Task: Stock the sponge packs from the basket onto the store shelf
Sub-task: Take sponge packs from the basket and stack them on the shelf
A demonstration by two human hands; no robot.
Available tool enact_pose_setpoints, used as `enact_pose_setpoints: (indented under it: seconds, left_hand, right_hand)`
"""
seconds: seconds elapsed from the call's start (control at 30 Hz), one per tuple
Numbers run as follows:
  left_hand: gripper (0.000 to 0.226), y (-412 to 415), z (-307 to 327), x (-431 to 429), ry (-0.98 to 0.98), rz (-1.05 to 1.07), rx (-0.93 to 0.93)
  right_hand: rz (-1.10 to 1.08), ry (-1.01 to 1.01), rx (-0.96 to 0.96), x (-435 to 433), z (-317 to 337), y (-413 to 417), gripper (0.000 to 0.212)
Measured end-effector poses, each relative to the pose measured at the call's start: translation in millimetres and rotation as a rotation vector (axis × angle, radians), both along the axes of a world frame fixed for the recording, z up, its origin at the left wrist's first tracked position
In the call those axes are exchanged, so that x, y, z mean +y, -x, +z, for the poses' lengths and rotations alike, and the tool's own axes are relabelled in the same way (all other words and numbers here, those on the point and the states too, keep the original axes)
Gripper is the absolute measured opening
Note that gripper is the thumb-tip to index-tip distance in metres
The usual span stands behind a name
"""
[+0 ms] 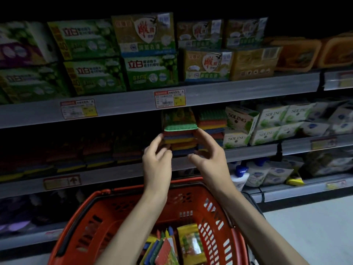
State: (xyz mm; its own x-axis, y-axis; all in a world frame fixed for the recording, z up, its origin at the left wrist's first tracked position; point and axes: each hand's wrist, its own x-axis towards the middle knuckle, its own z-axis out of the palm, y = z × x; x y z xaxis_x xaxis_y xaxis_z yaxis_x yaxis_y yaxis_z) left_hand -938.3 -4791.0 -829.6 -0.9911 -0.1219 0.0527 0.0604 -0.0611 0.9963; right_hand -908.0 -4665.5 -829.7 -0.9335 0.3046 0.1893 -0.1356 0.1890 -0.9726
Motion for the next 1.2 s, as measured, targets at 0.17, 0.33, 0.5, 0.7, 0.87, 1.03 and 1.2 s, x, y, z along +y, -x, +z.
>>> enact_pose_setpoints:
  seconds: [0.17, 0.33, 0.5, 0.7, 0.87, 1.03, 1.2]
  left_hand:
    - [0.050, 13, 1, 9, 0.019, 0.017, -0.019]
    - [0.044, 17, 2, 15, 0.066, 0.009, -0.009]
    - [0.046, 19, 1, 16, 0.086, 0.009, -0.043]
    - [0.050, 21, 2, 16, 0.098, 0.003, -0.078]
    - [0.049, 28, 2, 11, 0.112, -0.041, -0.108]
    - [0.042, 31, 0, 9, 0.146, -0.063, -0.089]
    - [0.047, 32, -1, 7, 0.174, -0.062, -0.096]
  right_hand:
    - [0.015, 0.082, -0.006, 2, -1, 13, 0.073]
    - [-0.013, 0.091, -0.020, 2, -6, 20, 0.073]
    - [-0.026, 0.051, -0.024, 2, -6, 24, 0.073]
    - [-0.049, -0.031, -0.024, -1, -5, 23, 0.071]
    - [-0.054, -0.047, -0.033, -2, -4, 22, 0.068]
    - [-0.068, -0.035, -0.037, -4, -3, 20, 0.066]
    - [-0.070, -0.036, -0.047, -5, 1, 19, 0.065]
